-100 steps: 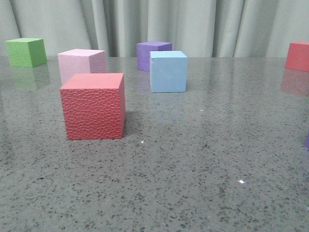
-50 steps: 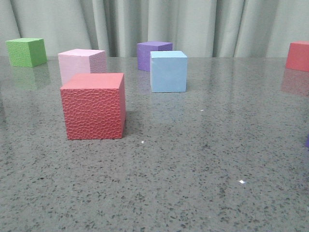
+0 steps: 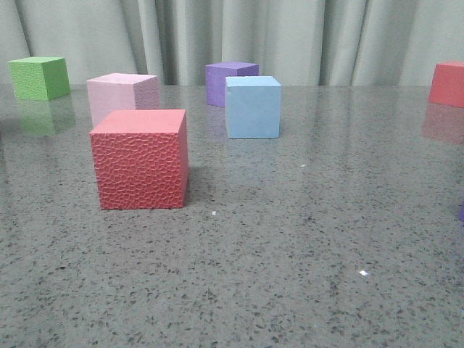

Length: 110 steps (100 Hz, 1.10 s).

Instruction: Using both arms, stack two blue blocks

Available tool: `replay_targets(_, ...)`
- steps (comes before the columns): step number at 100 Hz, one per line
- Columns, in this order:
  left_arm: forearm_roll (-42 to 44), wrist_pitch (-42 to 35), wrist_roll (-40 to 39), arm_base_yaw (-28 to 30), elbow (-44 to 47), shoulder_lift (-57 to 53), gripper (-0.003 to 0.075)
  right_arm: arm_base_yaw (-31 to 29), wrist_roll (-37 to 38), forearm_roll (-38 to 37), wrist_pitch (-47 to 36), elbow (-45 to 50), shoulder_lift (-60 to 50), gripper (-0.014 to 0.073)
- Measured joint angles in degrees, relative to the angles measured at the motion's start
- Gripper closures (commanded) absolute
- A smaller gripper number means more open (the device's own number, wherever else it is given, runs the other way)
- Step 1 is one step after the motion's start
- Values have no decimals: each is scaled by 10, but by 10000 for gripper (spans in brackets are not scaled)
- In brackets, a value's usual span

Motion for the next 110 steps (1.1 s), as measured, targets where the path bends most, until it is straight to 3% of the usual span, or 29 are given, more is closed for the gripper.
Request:
replay_targets(39,-23,63,168,27,-31,78,80,0,0,0,-1,0,0,13)
replay_targets(64,-37,75,231,59,-31,102,80,0,0,1,-1,0,0,13)
replay_targets(110,-49,76,307,59,-32,151,80,0,0,1,-4,0,0,13)
